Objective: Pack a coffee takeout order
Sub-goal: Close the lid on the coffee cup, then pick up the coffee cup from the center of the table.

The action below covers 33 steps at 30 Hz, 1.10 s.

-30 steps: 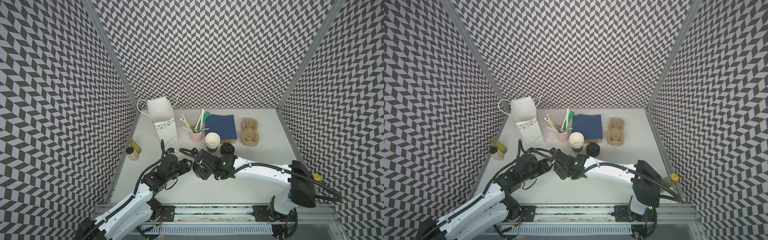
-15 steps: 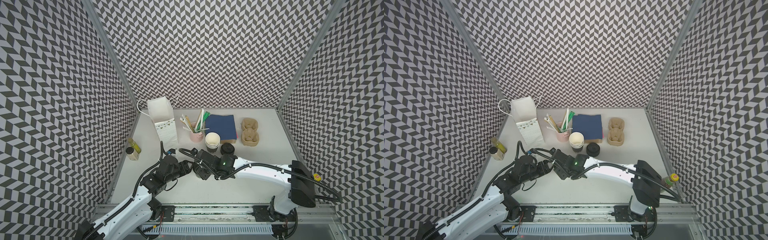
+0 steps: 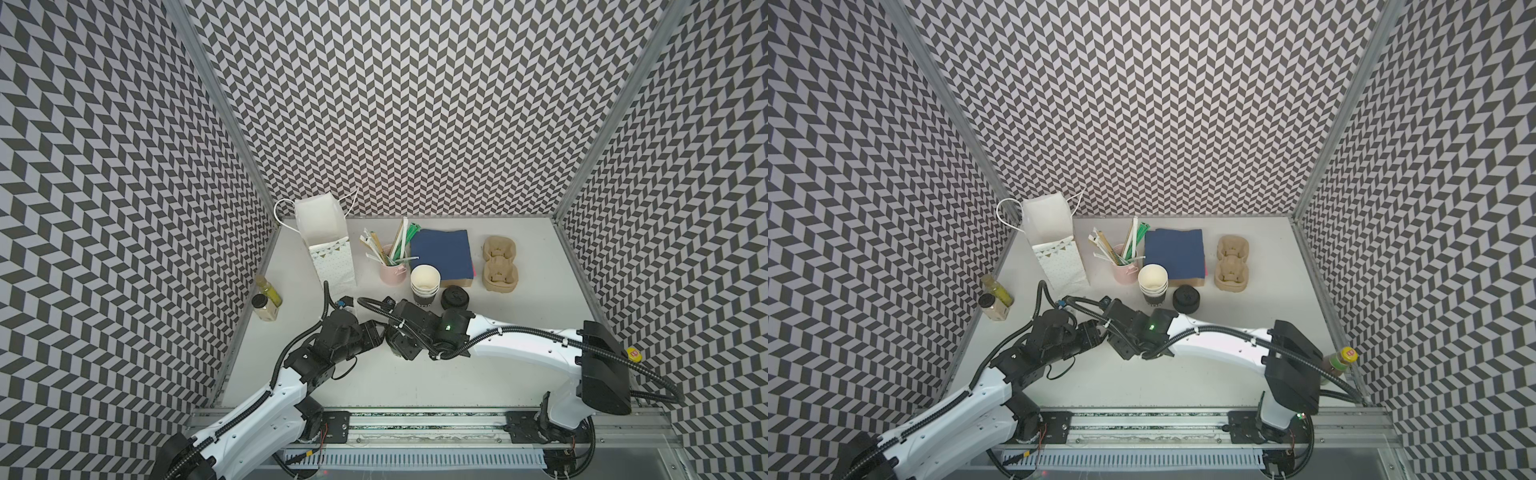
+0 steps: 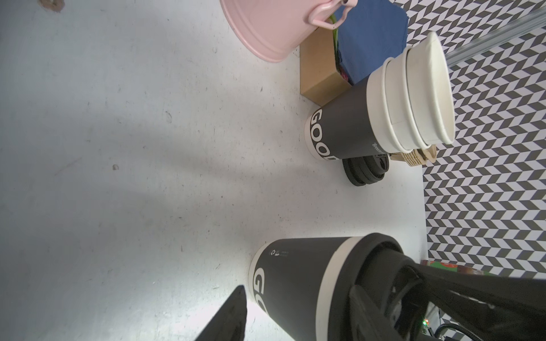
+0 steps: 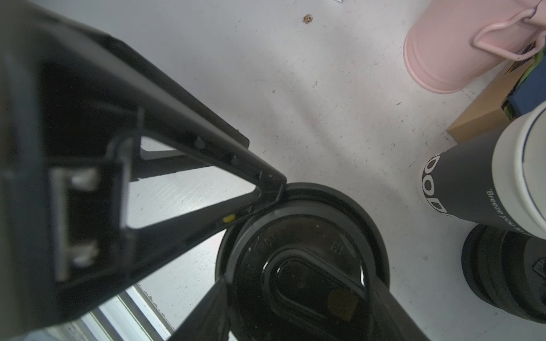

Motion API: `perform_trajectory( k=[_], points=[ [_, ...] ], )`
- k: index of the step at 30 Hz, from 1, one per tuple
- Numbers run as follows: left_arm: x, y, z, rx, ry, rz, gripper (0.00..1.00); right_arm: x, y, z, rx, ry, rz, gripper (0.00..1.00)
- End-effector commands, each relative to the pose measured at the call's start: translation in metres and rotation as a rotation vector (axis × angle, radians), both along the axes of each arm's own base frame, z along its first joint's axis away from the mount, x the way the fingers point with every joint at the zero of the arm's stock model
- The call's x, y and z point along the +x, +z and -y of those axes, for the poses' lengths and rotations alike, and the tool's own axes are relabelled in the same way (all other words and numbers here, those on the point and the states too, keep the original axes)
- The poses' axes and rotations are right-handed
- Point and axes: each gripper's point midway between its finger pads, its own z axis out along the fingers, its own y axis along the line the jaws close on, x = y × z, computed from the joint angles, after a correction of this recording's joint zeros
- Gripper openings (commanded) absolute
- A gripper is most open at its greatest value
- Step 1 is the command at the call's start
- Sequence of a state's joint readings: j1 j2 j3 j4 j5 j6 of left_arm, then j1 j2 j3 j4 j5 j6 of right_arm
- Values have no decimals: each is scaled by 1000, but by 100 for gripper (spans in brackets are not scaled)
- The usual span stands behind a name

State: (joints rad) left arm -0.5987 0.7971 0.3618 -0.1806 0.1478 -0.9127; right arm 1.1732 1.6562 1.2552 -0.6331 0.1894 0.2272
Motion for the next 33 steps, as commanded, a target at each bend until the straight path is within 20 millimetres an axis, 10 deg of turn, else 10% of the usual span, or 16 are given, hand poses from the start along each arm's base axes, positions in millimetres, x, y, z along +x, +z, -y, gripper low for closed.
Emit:
perform_trajectory(
  k=[1, 10, 22, 33],
  points=[
    [-11, -36, -14, 91, 7, -72, 51, -60, -68, 30, -189, 94, -276, 59],
    [-21, -55, -17, 106, -4, -113, 48, -61, -70, 33, -192, 94, -279, 59],
    [9, 69, -25, 80, 81, 140, 67, -45, -54, 34, -162, 41, -231, 59],
    [-8, 39, -13, 18, 9, 49, 67, -26, -44, 42, -134, -17, -211, 59]
  ],
)
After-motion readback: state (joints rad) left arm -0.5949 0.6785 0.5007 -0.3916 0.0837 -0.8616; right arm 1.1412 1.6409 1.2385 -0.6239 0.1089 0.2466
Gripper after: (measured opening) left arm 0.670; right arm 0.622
